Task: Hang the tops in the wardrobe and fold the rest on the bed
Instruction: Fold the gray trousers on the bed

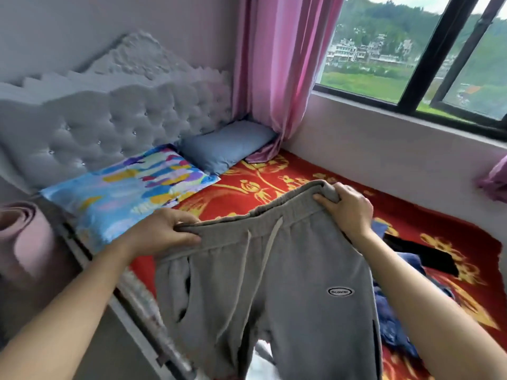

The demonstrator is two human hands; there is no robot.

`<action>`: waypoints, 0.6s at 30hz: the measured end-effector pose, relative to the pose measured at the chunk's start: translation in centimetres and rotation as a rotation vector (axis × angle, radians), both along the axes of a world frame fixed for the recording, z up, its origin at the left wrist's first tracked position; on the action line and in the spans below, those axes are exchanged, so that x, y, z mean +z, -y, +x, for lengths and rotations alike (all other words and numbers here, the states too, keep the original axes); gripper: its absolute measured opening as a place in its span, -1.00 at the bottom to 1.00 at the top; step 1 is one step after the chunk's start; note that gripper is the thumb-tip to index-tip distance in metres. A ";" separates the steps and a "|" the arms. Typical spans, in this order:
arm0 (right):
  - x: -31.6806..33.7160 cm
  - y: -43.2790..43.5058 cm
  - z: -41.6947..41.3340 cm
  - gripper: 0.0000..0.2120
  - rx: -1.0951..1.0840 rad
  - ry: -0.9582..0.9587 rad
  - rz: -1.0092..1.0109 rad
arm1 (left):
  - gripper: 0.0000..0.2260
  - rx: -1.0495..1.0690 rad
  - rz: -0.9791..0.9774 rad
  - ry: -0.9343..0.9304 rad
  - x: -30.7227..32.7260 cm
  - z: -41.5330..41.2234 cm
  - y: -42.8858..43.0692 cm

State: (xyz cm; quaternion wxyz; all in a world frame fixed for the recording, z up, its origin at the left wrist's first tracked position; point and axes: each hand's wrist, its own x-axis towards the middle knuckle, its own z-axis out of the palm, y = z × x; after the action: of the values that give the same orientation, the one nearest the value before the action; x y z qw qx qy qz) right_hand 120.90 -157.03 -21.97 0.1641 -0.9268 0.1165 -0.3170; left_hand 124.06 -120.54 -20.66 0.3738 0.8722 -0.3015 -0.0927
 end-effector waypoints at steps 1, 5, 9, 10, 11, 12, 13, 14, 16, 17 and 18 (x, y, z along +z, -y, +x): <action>-1.8 -1.1 1.5 -0.57 0.010 -0.073 -0.019 | -0.64 0.020 0.027 -0.038 -2.0 1.5 -1.0; -5.9 -5.6 7.5 -0.55 -0.030 -0.242 0.030 | -0.77 0.141 0.080 -0.112 -7.8 7.4 -5.0; -7.3 -11.6 17.7 -0.57 -0.032 -0.266 0.049 | -0.62 0.191 -0.009 -0.154 -11.8 15.8 -9.8; -7.7 -13.6 21.1 -0.56 -0.031 -0.262 0.057 | -0.58 0.207 -0.048 -0.158 -12.7 18.7 -11.4; -7.7 -15.2 24.0 -0.55 -0.033 -0.261 0.077 | -0.56 0.230 -0.082 -0.172 -13.3 21.1 -12.7; -7.8 -17.8 28.5 -0.56 -0.033 -0.262 0.102 | -0.55 0.255 -0.114 -0.194 -14.0 24.9 -15.1; -7.4 -20.1 32.2 -0.60 -0.031 -0.259 0.119 | -0.55 0.289 -0.129 -0.203 -14.3 27.9 -17.0; -6.6 -21.9 35.2 -0.65 -0.015 -0.253 0.124 | -0.59 0.319 -0.152 -0.211 -14.1 30.0 -18.3; -4.5 -27.2 45.3 -0.63 0.022 -0.248 0.122 | -0.75 0.418 -0.233 -0.191 -12.4 37.3 -22.4; -2.9 -29.3 49.0 -0.58 0.028 -0.262 0.147 | -0.83 0.484 -0.272 -0.151 -11.4 40.1 -23.8; -1.5 -31.4 52.5 -0.51 0.023 -0.301 0.182 | -0.89 0.566 -0.277 -0.088 -10.5 43.0 -25.1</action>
State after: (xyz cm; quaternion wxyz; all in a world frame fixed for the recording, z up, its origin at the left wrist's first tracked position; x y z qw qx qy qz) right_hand 173.36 -125.61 -23.46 0.2318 -0.9464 0.1573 -0.1609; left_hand 167.03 -95.49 -31.19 0.5126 0.8575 -0.0400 0.0193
